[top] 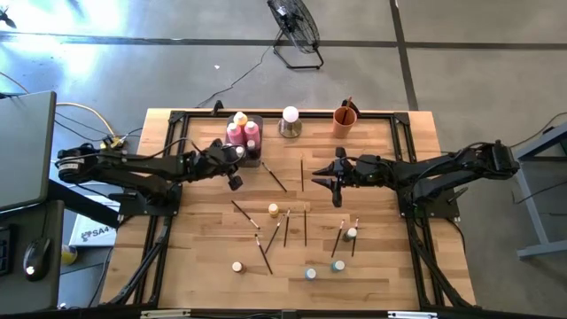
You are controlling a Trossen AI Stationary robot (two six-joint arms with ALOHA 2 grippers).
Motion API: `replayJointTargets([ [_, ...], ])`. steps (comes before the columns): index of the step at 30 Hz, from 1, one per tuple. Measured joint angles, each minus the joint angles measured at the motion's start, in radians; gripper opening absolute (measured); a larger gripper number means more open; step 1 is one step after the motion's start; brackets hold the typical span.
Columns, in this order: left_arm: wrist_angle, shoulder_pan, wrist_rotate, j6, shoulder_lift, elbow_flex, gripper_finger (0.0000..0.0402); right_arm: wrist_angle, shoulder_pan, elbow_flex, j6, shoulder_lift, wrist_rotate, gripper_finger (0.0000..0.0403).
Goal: Pick & Place Paint Supplies
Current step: Put the small blue paint bottle into the gray bin
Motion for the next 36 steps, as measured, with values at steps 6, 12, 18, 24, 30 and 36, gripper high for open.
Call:
replayJointTargets([
  [6,0.066,0.000,-0.049,0.000,0.002,-0.049,0.0000,-0.002,0.000,0.000,0.000,0.000,0.000,0.0091],
  [12,0.107,0.000,-0.056,0.020,0.002,-0.078,0.0000,-0.002,0.000,0.000,0.000,0.000,0.000,0.0091],
  [18,0.119,0.000,-0.069,0.039,0.002,-0.081,0.0000,-0.001,0.000,0.000,0.000,0.000,0.000,0.0091],
  [24,0.118,0.000,-0.144,0.038,0.005,-0.081,0.0000,-0.001,0.000,0.000,0.000,0.000,0.000,0.0091],
  [30,0.118,0.001,-0.210,0.035,0.005,-0.081,0.0000,-0.001,0.000,0.000,0.000,0.000,0.000,0.0091],
  [36,0.118,0.000,-0.157,0.028,0.005,-0.081,0.0000,-0.001,0.000,0.000,0.003,0.000,0.000,0.0091],
])
